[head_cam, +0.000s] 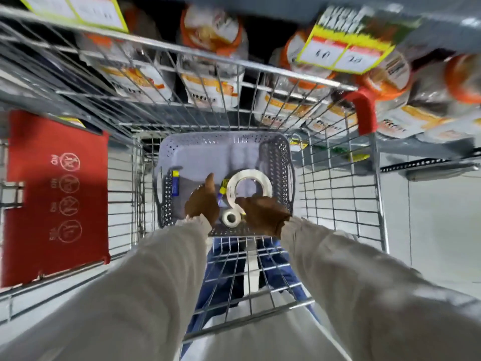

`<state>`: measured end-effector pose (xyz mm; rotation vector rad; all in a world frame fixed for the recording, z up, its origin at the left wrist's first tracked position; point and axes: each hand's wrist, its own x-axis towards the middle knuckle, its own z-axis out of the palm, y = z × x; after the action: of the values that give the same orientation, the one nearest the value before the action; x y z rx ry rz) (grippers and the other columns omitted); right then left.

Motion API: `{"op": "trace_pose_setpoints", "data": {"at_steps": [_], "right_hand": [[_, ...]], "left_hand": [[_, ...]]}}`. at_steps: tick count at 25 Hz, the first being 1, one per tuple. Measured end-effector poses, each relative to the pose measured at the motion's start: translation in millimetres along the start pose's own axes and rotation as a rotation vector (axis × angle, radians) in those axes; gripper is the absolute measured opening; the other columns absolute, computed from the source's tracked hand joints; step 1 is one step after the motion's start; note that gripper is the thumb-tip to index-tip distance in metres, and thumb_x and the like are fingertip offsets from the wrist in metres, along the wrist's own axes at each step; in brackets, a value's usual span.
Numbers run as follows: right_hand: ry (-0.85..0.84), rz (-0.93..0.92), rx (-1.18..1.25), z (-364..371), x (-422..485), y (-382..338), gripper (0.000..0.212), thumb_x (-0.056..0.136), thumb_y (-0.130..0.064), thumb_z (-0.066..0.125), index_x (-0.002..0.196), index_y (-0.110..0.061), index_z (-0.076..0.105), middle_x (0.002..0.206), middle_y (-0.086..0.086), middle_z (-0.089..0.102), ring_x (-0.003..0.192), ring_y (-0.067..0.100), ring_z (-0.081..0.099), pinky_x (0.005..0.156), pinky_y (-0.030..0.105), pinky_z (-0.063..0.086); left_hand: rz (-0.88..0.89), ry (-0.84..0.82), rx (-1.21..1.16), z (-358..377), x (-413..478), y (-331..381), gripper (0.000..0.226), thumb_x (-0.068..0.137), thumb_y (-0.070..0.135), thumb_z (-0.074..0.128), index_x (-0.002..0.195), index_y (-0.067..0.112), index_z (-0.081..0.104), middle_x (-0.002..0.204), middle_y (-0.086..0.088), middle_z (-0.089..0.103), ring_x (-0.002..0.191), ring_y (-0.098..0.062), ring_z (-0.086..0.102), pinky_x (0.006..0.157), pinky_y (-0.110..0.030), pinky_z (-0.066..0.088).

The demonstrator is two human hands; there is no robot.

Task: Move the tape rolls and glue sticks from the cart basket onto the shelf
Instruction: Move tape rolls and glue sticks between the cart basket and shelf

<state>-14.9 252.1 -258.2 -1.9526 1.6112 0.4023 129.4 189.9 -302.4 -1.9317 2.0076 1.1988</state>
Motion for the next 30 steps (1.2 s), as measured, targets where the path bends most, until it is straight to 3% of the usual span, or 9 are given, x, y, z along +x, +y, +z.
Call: {"op": "trace_pose_setpoints", "data": {"at_steps": [2,6,8,11,16,20,23,25,30], "right_hand": [[0.299,-0.012,-0.002,-30.5,-9.7,-2.9,0.032,0.086,-0.019,0.042,0.108,-0.004,0.060,0.092,0.017,0.067,0.079,0.035,0.064,0.060,0.035,0.051],[0.798,-0.014,-0.064,-107.4,-20.2,9.0,0.027,0.086,-0.020,0.041,0.090,-0.002,0.061,0.090,0.019,0.066,0.080,0.035,0.061,0.071,0.040,0.047],[1.030,0.041,-0.118,-158.5,-30.4,19.4,0.021,0.085,-0.018,0.043,0.089,-0.004,0.058,0.084,0.018,0.064,0.078,0.033,0.055,0.071,0.042,0.037],[1.248,0.121,-0.167,-230.7,-49.0,48.4,0.023,0.088,-0.023,0.042,0.101,-0.008,0.053,0.091,0.014,0.064,0.080,0.031,0.051,0.069,0.040,0.032],[1.291,0.420,-0.137,-283.6,-73.6,105.5,0.036,0.079,-0.024,0.046,0.108,-0.006,0.058,0.108,0.014,0.063,0.096,0.034,0.055,0.082,0.044,0.043],[1.186,0.660,-0.014,-284.1,-84.9,148.9,0.047,0.066,-0.020,0.074,0.106,-0.001,0.060,0.101,0.021,0.063,0.091,0.042,0.058,0.083,0.048,0.048],[1.155,0.653,-0.008,-277.9,-87.9,168.8,0.044,0.068,-0.020,0.073,0.104,0.002,0.061,0.095,0.023,0.067,0.085,0.043,0.061,0.079,0.049,0.051],[1.176,0.598,-0.045,-276.1,-90.1,172.5,0.033,0.077,-0.024,0.058,0.100,-0.001,0.063,0.089,0.019,0.069,0.079,0.039,0.063,0.074,0.046,0.053],[1.272,0.399,-0.057,-270.8,-103.1,189.3,0.030,0.086,-0.025,0.037,0.093,-0.005,0.058,0.084,0.014,0.066,0.071,0.033,0.060,0.068,0.040,0.052]], "left_hand": [[0.166,0.124,-0.110,-32.8,-18.0,22.1,0.053,0.085,0.017,0.032,0.138,0.018,0.034,0.134,-0.018,0.051,0.122,-0.033,0.047,0.103,-0.044,0.038],[0.698,0.571,-0.071,-110.3,-40.4,97.1,0.053,0.074,0.009,0.029,0.121,0.004,0.054,0.128,-0.022,0.055,0.119,-0.028,0.044,0.104,-0.033,0.030],[0.827,0.764,-0.117,-146.0,-40.6,138.2,0.044,0.077,0.007,0.035,0.116,0.007,0.055,0.124,-0.022,0.056,0.116,-0.029,0.043,0.105,-0.031,0.026],[0.904,0.829,-0.165,-189.0,-35.0,200.8,0.044,0.077,-0.002,0.039,0.118,0.010,0.051,0.125,-0.019,0.056,0.115,-0.033,0.046,0.104,-0.040,0.030],[0.894,0.614,-0.048,-197.0,-23.2,290.8,0.046,0.082,-0.003,0.049,0.126,0.009,0.048,0.128,-0.015,0.056,0.119,-0.035,0.047,0.102,-0.036,0.031],[0.929,0.411,0.093,-183.2,-8.4,346.3,0.062,0.084,0.006,0.057,0.139,0.011,0.029,0.145,-0.011,0.038,0.133,-0.028,0.032,0.110,-0.038,0.026],[0.904,0.364,0.155,-178.4,0.3,380.2,0.072,0.084,0.006,0.058,0.143,0.014,0.018,0.151,-0.009,0.027,0.138,-0.027,0.022,0.113,-0.036,0.023],[0.844,0.334,0.210,-177.4,8.5,393.6,0.077,0.085,0.004,0.057,0.145,0.016,0.011,0.153,-0.010,0.023,0.139,-0.029,0.021,0.113,-0.039,0.024],[0.758,0.225,0.236,-181.2,23.5,405.6,0.078,0.088,0.013,0.056,0.145,0.023,0.003,0.142,-0.013,0.043,0.128,-0.035,0.041,0.105,-0.044,0.038]]}}
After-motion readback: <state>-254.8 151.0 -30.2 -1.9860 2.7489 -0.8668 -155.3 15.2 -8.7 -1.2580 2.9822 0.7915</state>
